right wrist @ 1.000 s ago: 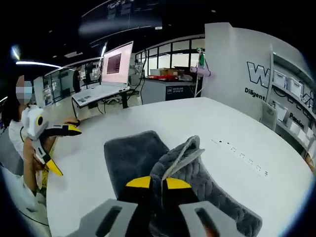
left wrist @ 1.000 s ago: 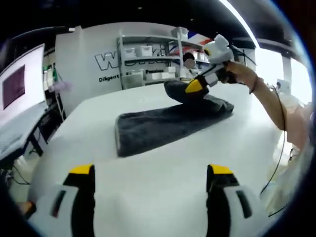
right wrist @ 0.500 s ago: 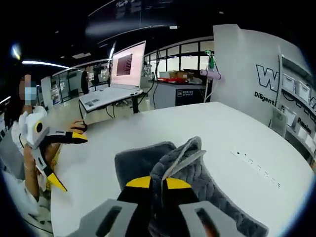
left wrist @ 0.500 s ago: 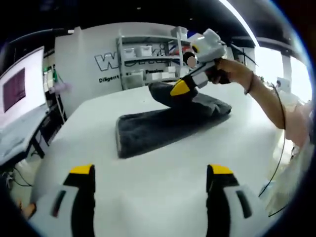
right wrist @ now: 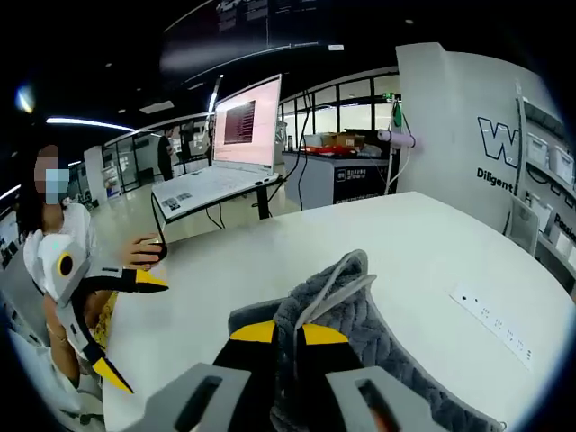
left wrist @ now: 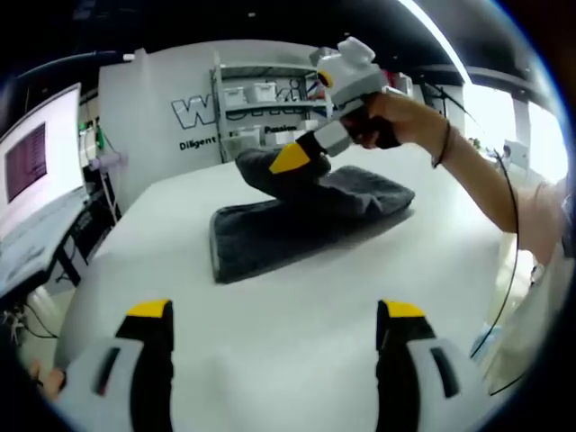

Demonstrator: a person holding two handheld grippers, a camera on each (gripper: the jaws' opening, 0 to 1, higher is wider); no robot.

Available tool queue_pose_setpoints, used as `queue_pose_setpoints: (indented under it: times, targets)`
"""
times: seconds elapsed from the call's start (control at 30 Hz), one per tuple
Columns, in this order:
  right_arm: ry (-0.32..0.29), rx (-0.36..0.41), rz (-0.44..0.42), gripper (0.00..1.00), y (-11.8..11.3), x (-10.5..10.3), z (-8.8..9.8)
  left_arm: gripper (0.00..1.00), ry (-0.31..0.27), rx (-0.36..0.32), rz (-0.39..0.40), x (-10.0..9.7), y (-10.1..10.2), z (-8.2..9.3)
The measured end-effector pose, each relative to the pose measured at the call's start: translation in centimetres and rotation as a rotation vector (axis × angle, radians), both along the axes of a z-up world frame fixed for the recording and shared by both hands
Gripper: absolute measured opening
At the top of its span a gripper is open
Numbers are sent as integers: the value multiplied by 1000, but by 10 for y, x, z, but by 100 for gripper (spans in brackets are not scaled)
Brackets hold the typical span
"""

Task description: Fold the towel on the table until its edges align and the towel forms a compact rectangular stack.

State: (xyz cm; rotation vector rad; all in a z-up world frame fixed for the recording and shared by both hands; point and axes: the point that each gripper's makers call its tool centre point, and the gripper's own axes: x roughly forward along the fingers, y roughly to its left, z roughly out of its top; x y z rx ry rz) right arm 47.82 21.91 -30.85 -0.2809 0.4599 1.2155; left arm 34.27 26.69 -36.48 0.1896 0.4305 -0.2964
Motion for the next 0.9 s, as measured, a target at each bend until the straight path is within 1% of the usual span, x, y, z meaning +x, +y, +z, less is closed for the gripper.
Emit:
queue_pose_setpoints:
  times: [0.13,0.27,0.37,0.5,0.53,0.63,0.77,0.9]
  targets:
    - [-7,2,-29,8,10,8,1,98,0,0,8,-1,2,-1]
    - [4,5,-53,8,21,13,-6,98,0,-1,11,-2,3,-2]
    - [-22,-21,-78,9,26,19,-14,98,2,0,12,-2,3,-3]
    - [-25,-51,-70,10,33,15,-29,98,3,1,9,-2,2,-4]
    - [-16,-58,-64,11,35,13,-35,98,3,0,9,-2,2,-4]
    - [-4,-60,-67,12,37,12,-43,98,9,-2,11,-3,3,-7]
    - [0,-58,-65,15,37,10,-46,98,19,0,13,-4,5,-10]
    - [3,-57,-53,20,39,7,-46,98,16,-3,18,-3,6,-10]
